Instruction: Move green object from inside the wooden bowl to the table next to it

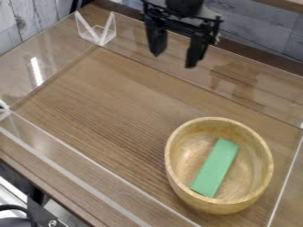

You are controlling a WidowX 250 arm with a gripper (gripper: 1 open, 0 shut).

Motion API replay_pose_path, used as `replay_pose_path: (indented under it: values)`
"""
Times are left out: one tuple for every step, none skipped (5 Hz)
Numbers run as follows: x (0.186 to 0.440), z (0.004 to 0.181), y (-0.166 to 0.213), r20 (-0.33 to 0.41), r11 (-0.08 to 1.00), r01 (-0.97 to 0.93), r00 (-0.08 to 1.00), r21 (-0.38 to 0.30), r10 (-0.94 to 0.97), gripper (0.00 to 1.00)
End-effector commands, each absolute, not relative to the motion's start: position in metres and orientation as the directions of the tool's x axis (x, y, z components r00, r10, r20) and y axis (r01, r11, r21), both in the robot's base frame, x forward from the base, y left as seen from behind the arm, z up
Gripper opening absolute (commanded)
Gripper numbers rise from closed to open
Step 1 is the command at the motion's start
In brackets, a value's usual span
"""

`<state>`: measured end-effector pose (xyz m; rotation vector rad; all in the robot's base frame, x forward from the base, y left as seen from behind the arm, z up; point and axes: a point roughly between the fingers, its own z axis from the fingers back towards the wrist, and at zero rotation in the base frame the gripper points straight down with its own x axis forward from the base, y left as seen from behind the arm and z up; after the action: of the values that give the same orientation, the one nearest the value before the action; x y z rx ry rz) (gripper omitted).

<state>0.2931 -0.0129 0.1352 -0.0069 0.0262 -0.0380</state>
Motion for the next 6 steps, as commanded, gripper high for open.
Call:
replay_pose_path:
  values:
    - [0.299,0.162,-0.015,0.062,0.995,0.095,0.994,-0.002,-0.095,1.00]
    - [0.301,0.167,-0.003,0.063,1.000,0.025,0.998,0.015,-0.026,1.00]
    - [0.300,0.168,0.007,0.050,0.999,-0.042,0.998,0.019,0.041,1.00]
    - [0.299,0.160,0.001,0.034,0.999,-0.030,0.999,0.018,0.029,1.00]
    - [0.301,0.151,-0.006,0.017,1.000,-0.017,1.000,0.020,0.016,1.00]
    - [0.300,0.136,-0.012,-0.008,1.000,0.013,1.000,0.025,-0.013,1.00]
